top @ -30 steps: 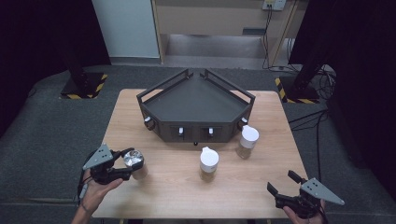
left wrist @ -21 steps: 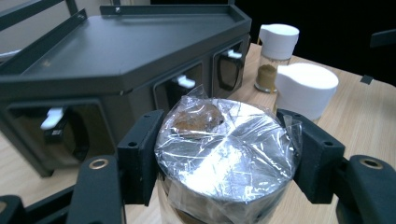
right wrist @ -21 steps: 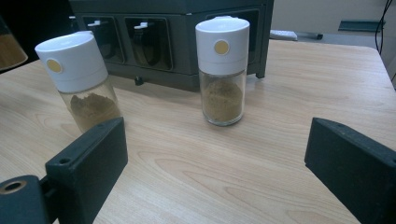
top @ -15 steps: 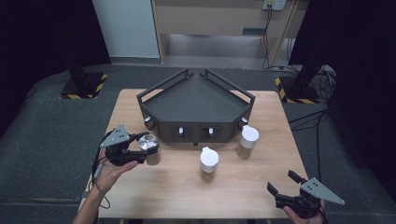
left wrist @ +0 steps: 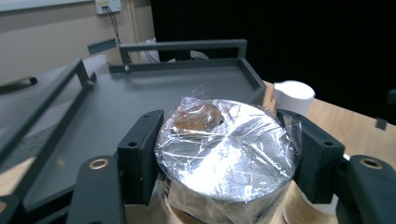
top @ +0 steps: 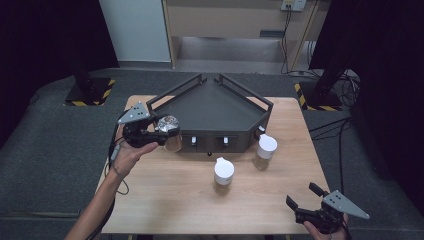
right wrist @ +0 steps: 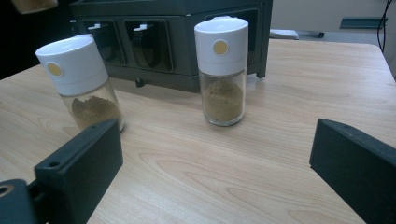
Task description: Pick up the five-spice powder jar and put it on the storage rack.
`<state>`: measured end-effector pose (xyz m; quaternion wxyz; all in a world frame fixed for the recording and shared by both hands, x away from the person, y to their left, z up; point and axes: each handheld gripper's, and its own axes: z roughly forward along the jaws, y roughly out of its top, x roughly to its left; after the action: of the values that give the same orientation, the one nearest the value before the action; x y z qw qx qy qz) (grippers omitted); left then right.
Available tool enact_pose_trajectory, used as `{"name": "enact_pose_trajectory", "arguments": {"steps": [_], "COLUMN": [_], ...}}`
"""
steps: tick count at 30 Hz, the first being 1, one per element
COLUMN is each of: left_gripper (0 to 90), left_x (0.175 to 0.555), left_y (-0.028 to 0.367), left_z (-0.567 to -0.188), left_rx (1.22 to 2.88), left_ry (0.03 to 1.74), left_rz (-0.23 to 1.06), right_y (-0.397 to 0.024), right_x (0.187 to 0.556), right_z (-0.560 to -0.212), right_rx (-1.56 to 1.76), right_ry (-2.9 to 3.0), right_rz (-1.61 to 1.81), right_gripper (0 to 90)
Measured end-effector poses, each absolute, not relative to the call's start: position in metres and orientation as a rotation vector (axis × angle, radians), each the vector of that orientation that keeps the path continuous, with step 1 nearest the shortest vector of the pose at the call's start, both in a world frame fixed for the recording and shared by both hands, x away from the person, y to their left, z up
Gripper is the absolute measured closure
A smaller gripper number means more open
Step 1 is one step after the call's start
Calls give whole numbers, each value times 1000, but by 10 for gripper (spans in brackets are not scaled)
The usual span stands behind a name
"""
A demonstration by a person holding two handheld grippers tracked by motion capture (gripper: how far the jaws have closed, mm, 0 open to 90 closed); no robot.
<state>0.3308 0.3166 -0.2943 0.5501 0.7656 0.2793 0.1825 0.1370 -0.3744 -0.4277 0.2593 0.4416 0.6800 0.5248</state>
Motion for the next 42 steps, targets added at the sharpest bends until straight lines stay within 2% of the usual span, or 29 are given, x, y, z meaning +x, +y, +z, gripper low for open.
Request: {"name": "enact_pose_trajectory", "arguments": {"steps": [15,30,42], "left_gripper": [337,337,337], "left_x": [373,406,417], "left_y": [297,272,265], "left_z": [-268,-280,-304], "left_rx": [1764,1731,1703], "left_ry": [757,905,986], "left_rz": [521,596,614], "right_y": [-375,-375,-376], "right_x": [138,139,139], "right_z": [-428,-429,-429], "right_rx": [1200,1195,1187], "right_ry": [1847,1856,1859], "right_rz": [1425,1430,1435], "right_gripper": [8,7,9]}}
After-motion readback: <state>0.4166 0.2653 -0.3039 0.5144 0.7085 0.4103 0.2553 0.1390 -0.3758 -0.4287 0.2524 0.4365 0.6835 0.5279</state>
